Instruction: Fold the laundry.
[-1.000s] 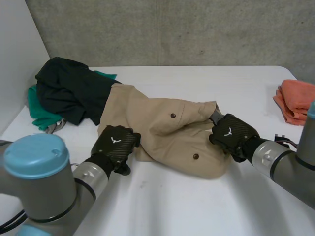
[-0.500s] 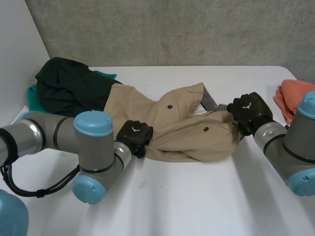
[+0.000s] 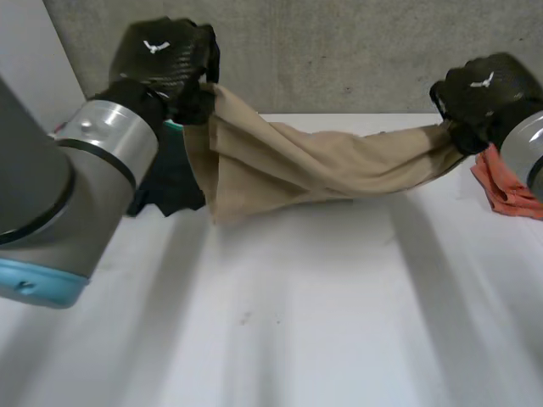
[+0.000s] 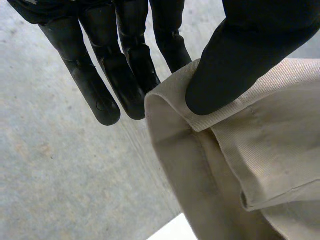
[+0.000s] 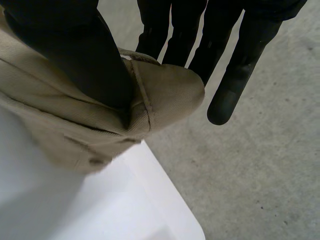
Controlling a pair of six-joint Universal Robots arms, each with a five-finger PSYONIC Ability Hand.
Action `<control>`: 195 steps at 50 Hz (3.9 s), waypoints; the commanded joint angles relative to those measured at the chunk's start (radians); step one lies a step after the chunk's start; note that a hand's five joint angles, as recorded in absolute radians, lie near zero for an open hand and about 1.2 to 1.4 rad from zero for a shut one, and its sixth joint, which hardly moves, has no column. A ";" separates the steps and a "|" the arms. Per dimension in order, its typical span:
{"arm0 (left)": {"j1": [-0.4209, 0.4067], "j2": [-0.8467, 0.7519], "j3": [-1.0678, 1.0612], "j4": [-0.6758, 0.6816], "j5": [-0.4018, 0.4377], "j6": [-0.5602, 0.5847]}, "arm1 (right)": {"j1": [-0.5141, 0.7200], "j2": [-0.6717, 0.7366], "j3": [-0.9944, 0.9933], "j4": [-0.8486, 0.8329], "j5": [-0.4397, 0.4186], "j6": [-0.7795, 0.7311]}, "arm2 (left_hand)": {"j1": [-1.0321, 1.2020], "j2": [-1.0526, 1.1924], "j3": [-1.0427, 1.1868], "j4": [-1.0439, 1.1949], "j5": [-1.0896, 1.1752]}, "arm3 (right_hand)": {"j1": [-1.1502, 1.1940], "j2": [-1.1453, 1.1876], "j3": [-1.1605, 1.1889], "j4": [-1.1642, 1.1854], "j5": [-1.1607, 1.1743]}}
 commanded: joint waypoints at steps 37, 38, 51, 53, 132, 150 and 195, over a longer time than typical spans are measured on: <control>0.073 -0.100 -0.478 0.225 0.061 0.056 | 0.167 0.458 -0.076 -0.200 0.155 0.431 | -0.210 -0.287 -0.284 -0.288 -0.267 | 0.306 0.245 0.231 0.199 0.235; 0.073 -0.120 -0.486 0.234 0.064 0.056 | 0.167 0.460 -0.076 -0.200 0.155 0.431 | -0.213 -0.290 -0.286 -0.291 -0.270 | 0.306 0.245 0.231 0.199 0.235; 0.078 -0.367 -0.325 0.222 0.064 0.059 | 0.166 0.461 -0.074 -0.200 0.153 0.429 | -0.521 -0.598 -0.595 -0.599 -0.578 | 0.306 0.245 0.231 0.199 0.235; 0.078 -0.398 -0.285 0.223 0.064 0.059 | 0.166 0.464 -0.071 -0.200 0.153 0.429 | -0.527 -0.604 -0.601 -0.605 -0.584 | 0.306 0.245 0.231 0.199 0.235; 0.208 -0.823 0.841 0.303 0.095 0.157 | 0.126 0.665 -0.453 -0.597 0.259 0.377 | 0.106 0.028 0.032 0.028 0.049 | -0.916 -0.976 -0.990 -1.022 -0.987; 0.204 -0.363 0.207 0.285 0.029 0.154 | 0.055 0.330 -0.239 -0.263 -0.028 0.230 | -0.924 -1.001 -0.997 -1.001 -0.980 | -0.916 -0.976 -0.990 -1.022 -0.987; -0.008 0.012 -0.708 0.145 -0.031 0.031 | -0.112 0.283 0.406 -0.312 -0.306 -0.231 | 0.277 0.200 0.203 0.199 0.220 | 0.306 0.245 0.231 0.199 0.235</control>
